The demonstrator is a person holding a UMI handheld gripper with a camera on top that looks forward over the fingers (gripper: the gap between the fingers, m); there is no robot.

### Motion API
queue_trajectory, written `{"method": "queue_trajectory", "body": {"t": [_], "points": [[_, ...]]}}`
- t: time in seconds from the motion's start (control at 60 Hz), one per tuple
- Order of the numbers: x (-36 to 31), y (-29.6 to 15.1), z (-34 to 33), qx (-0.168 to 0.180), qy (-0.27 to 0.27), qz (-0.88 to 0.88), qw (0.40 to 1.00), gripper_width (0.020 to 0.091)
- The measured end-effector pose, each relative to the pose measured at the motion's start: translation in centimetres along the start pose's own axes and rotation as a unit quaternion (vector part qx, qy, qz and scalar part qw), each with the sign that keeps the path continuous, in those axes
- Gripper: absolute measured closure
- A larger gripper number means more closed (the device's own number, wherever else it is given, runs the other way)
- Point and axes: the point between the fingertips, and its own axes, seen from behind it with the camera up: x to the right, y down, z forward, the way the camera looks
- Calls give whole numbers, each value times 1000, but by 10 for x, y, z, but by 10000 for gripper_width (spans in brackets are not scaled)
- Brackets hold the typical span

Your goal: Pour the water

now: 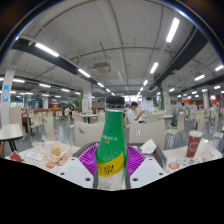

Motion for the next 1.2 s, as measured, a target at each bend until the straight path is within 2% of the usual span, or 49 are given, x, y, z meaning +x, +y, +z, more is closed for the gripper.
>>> {"method": "queue_trajectory", "body": {"t": [0.017,0.05,0.233,0.267,0.35,0.483,0.633,0.65,0.7,0.733,0.817,0.9,1.033,1.2], "points": [[-15,14,4,-10,3,18,1000,749],[5,17,0,-20,4,36,999,748],[22,41,-6,-44,1,25,999,739],[8,47,1,-28,-5,12,1000,746],[3,52,-4,-30,-7,-29,999,747],[5,51,-5,-23,19,-59,998,739],[6,54,-5,-32,29,-59,997,559],[6,57,-5,-41,30,-64,997,523],[6,69,-9,-71,24,-80,994,346],[6,71,-13,-79,22,-83,993,240],[3,69,-35,-82,21,-81,993,255],[6,51,-66,-71,22,-81,994,255],[17,31,-141,-71,43,-59,995,248],[9,26,-241,-85,24,-34,996,251]]}}
